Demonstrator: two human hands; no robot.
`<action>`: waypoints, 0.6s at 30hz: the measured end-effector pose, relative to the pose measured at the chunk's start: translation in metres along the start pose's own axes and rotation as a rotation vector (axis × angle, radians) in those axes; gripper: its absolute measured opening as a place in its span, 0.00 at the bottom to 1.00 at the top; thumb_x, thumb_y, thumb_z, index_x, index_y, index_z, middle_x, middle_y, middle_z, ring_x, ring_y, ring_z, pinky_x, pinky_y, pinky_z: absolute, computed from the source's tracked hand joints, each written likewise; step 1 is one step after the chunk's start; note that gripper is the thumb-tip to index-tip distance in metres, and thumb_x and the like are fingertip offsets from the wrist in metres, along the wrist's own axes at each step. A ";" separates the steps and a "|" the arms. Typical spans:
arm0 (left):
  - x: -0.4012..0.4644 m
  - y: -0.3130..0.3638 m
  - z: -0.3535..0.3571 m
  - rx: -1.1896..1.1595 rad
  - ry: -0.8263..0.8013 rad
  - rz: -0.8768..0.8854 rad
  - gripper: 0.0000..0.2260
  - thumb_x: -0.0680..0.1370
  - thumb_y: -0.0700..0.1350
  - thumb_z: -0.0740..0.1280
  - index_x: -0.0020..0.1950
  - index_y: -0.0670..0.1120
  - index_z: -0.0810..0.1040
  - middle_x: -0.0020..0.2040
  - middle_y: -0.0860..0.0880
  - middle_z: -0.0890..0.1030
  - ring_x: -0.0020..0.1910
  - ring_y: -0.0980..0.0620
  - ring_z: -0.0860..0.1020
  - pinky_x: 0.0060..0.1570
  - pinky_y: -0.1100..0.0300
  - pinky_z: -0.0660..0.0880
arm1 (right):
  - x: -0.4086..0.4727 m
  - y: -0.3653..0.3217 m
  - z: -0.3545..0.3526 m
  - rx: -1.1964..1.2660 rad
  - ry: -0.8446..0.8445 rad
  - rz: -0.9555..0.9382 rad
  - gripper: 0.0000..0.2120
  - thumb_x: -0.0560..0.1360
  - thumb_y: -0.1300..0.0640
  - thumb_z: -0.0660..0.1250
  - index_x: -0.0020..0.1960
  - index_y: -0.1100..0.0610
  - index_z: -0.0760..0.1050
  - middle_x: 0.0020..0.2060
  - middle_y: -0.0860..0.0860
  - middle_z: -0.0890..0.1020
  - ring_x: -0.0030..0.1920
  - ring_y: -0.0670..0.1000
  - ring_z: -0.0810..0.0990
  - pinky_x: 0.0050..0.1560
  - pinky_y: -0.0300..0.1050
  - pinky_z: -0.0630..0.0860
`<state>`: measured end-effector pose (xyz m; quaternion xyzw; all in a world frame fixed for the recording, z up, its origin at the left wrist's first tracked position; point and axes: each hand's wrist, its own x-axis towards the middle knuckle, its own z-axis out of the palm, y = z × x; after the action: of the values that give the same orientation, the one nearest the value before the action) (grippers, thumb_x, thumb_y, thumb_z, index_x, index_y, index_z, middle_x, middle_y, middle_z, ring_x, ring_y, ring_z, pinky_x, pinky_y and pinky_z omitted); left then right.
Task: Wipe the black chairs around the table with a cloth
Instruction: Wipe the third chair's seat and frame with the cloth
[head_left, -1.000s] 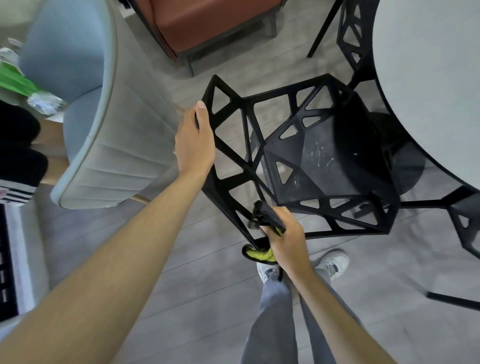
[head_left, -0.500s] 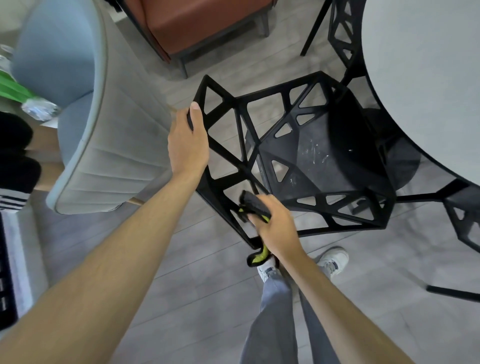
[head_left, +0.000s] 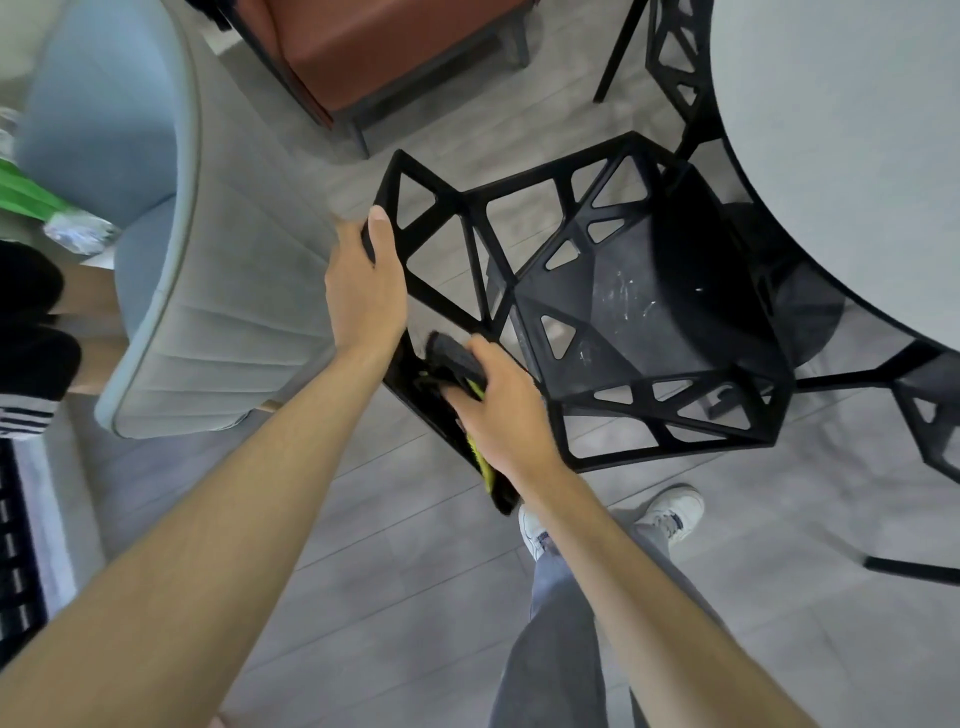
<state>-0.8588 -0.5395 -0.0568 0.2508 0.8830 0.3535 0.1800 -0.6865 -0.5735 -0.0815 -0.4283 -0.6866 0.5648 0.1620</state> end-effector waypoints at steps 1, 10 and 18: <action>-0.001 0.001 0.000 -0.007 -0.001 0.000 0.20 0.86 0.61 0.51 0.51 0.47 0.72 0.45 0.54 0.75 0.45 0.56 0.73 0.46 0.59 0.68 | -0.008 0.021 -0.004 -0.064 -0.015 0.059 0.07 0.79 0.55 0.71 0.54 0.49 0.75 0.47 0.43 0.77 0.46 0.43 0.78 0.44 0.35 0.72; -0.004 0.004 0.002 -0.006 0.021 -0.009 0.18 0.87 0.58 0.51 0.50 0.47 0.71 0.41 0.56 0.72 0.41 0.59 0.71 0.42 0.63 0.66 | -0.074 0.121 -0.014 -0.208 0.178 0.348 0.06 0.79 0.50 0.70 0.50 0.51 0.75 0.41 0.42 0.72 0.41 0.45 0.75 0.38 0.33 0.66; -0.004 0.003 0.002 0.026 0.008 0.002 0.19 0.87 0.59 0.51 0.54 0.47 0.72 0.43 0.56 0.73 0.42 0.59 0.72 0.43 0.64 0.66 | -0.073 0.109 -0.006 -0.166 0.134 0.292 0.08 0.81 0.47 0.68 0.49 0.49 0.71 0.44 0.45 0.75 0.44 0.46 0.79 0.43 0.40 0.76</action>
<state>-0.8539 -0.5389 -0.0551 0.2524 0.8881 0.3431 0.1727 -0.5957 -0.6264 -0.1603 -0.5719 -0.6491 0.4938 0.0880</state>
